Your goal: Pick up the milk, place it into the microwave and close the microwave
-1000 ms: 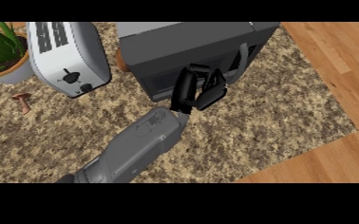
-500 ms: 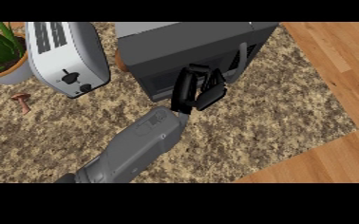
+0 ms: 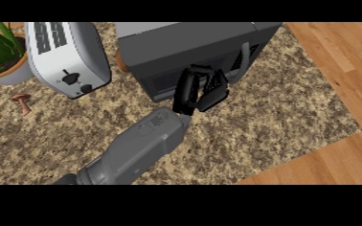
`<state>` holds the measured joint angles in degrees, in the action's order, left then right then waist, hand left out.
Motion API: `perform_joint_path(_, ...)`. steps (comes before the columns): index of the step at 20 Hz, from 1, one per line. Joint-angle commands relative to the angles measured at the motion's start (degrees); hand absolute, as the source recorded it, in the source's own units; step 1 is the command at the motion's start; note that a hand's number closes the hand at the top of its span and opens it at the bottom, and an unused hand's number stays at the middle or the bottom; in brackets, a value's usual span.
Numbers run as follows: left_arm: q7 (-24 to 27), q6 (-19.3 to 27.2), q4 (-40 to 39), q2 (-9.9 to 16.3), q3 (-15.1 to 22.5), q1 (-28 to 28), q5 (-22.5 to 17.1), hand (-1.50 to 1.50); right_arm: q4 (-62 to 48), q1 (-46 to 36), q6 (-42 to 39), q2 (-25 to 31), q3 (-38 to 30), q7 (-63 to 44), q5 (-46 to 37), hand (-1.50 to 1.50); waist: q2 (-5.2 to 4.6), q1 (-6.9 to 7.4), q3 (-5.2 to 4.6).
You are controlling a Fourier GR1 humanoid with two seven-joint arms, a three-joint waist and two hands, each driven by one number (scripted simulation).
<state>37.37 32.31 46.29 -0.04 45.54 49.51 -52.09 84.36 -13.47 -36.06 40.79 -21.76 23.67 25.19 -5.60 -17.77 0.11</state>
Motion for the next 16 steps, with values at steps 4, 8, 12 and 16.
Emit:
perform_joint_path(4, 0.0, -0.4, -4.8, 0.0, -3.1, 5.7, -2.2, 1.50, -2.0, -1.5, -0.5, 2.6, -1.6, 0.9, -1.0, -1.50, -0.76, -0.12, 0.05)
perform_joint_path(8, 1.2, -0.7, -5.2, 0.0, -2.4, 5.6, -2.8, 1.50, -3.2, -2.3, -0.6, 3.8, -1.9, 0.5, -1.3, -1.50, -1.03, 0.53, 0.00)
perform_joint_path(12, 2.0, -0.8, -5.1, 0.0, -1.9, 6.0, -3.9, 1.50, -5.0, -2.7, -1.9, 3.9, -1.8, 0.3, 0.2, -1.50, -1.13, 0.51, 0.05)
perform_joint_path(16, 2.4, -0.9, -5.3, 0.0, -1.3, 6.4, -4.7, 1.50, -6.8, -3.7, -2.5, 3.7, -2.3, 0.3, 2.2, -1.50, -1.09, 0.62, 0.14)
